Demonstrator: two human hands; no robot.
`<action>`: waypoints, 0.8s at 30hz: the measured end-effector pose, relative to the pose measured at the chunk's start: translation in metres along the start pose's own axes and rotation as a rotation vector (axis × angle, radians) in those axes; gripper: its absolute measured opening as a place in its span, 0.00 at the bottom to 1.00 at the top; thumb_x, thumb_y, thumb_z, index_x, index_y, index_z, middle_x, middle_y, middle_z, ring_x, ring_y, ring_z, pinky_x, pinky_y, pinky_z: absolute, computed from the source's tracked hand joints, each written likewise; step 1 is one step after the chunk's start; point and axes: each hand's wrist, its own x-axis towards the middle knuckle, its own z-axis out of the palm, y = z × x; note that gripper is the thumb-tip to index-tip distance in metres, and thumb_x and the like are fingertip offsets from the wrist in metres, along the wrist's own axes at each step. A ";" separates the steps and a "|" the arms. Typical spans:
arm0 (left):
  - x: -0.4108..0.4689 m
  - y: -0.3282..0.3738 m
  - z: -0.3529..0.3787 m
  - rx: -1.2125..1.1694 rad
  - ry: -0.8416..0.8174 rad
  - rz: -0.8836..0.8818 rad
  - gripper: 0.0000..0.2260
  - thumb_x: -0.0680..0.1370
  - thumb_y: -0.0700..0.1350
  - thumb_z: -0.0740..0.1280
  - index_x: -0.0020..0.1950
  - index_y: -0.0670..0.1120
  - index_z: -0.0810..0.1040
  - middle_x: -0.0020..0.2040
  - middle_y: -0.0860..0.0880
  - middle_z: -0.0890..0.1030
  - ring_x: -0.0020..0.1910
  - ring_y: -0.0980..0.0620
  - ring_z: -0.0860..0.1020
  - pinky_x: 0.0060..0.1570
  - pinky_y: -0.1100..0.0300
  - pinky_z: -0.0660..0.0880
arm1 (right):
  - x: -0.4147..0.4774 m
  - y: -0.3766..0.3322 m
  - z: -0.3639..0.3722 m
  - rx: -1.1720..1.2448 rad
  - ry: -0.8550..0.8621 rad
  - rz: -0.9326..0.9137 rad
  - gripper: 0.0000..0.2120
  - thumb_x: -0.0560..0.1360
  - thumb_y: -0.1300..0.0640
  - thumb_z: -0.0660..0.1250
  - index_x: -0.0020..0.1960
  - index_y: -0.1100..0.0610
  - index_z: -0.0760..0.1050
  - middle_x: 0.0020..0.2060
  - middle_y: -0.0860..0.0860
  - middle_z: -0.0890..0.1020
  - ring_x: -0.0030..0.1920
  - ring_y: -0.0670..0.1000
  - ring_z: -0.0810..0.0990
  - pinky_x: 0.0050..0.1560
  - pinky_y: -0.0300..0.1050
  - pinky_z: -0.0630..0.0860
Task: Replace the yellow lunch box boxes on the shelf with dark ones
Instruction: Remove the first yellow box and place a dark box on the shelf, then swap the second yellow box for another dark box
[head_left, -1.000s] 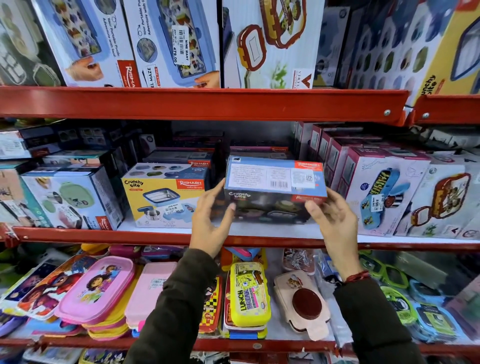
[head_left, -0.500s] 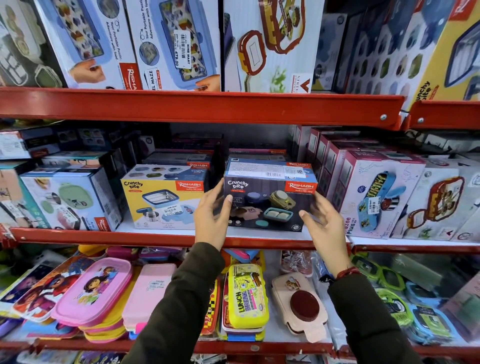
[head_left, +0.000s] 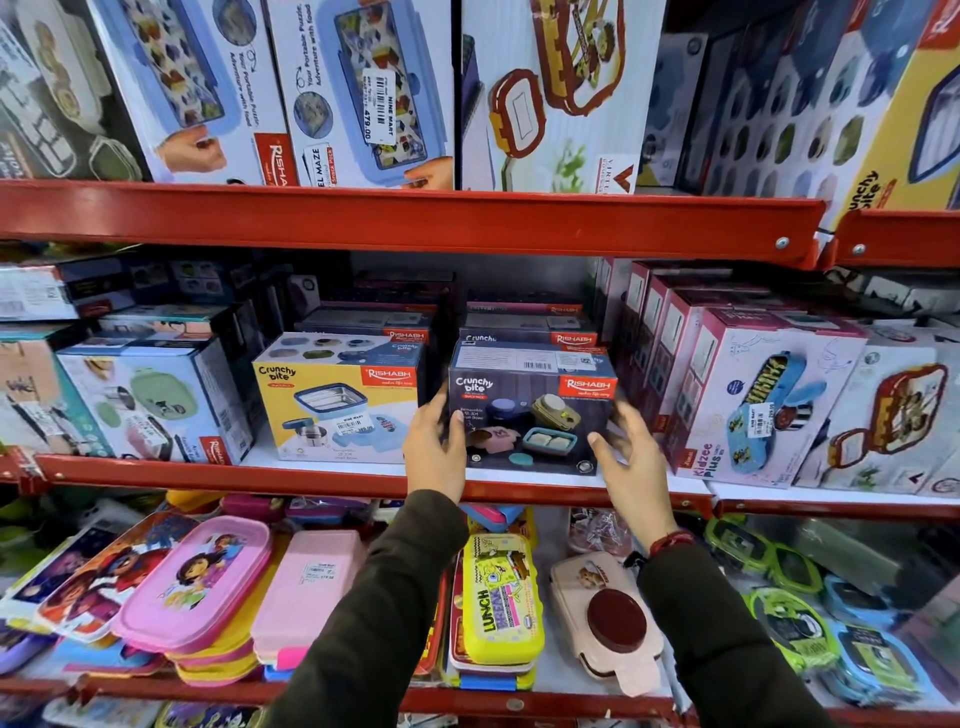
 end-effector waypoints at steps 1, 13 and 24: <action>-0.001 0.001 0.001 -0.008 0.004 -0.014 0.19 0.84 0.39 0.63 0.75 0.45 0.71 0.64 0.51 0.74 0.66 0.48 0.77 0.73 0.45 0.73 | 0.000 0.000 0.000 -0.003 0.004 0.004 0.27 0.81 0.63 0.67 0.79 0.57 0.64 0.75 0.55 0.73 0.72 0.49 0.73 0.69 0.42 0.69; -0.029 0.000 -0.025 -0.073 0.144 0.090 0.15 0.82 0.37 0.65 0.67 0.52 0.77 0.62 0.54 0.79 0.62 0.54 0.78 0.64 0.61 0.74 | -0.033 0.001 0.011 0.029 0.297 -0.093 0.19 0.77 0.60 0.73 0.66 0.49 0.74 0.63 0.49 0.79 0.61 0.50 0.78 0.65 0.53 0.77; 0.008 -0.022 -0.126 0.060 0.257 0.210 0.17 0.83 0.44 0.64 0.72 0.47 0.71 0.67 0.51 0.73 0.66 0.49 0.74 0.67 0.58 0.71 | -0.080 -0.043 0.132 0.108 -0.004 -0.187 0.14 0.80 0.60 0.69 0.65 0.54 0.79 0.59 0.48 0.85 0.58 0.44 0.84 0.60 0.38 0.79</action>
